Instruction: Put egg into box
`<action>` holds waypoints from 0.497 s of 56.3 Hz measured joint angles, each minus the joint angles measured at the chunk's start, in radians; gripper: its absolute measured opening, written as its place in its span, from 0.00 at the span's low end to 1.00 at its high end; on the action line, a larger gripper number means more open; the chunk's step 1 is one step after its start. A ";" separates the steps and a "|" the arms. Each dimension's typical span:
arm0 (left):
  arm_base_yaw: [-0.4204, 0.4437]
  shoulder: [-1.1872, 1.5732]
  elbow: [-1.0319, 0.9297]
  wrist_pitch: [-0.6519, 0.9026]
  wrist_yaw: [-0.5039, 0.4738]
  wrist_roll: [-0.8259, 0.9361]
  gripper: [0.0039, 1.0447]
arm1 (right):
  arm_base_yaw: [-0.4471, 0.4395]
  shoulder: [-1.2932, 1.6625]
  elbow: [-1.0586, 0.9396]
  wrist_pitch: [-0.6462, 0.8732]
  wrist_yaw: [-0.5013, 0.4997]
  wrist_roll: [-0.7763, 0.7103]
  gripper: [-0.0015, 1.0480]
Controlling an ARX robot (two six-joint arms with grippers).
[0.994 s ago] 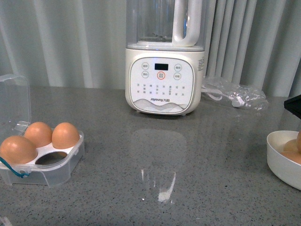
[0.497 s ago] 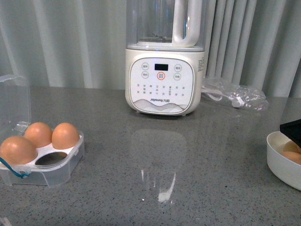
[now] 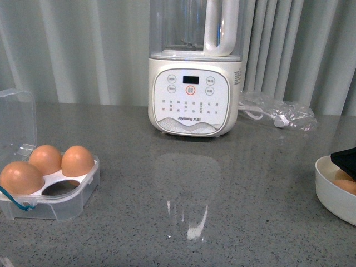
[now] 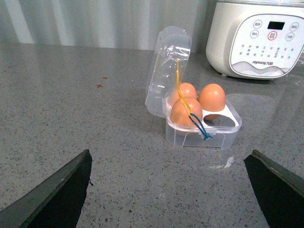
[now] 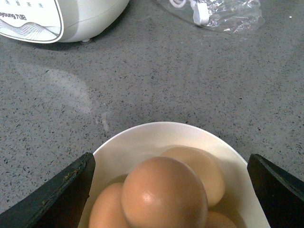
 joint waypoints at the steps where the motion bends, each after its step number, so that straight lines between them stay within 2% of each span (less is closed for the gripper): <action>1: 0.000 0.000 0.000 0.000 0.000 0.000 0.94 | 0.000 0.000 0.000 0.000 0.000 -0.001 0.88; 14: 0.000 0.000 0.000 0.000 0.000 0.000 0.94 | -0.005 -0.001 0.000 -0.005 -0.009 -0.020 0.42; 28: 0.000 0.000 0.000 0.000 0.000 0.000 0.94 | -0.002 -0.080 0.000 -0.058 -0.012 -0.035 0.40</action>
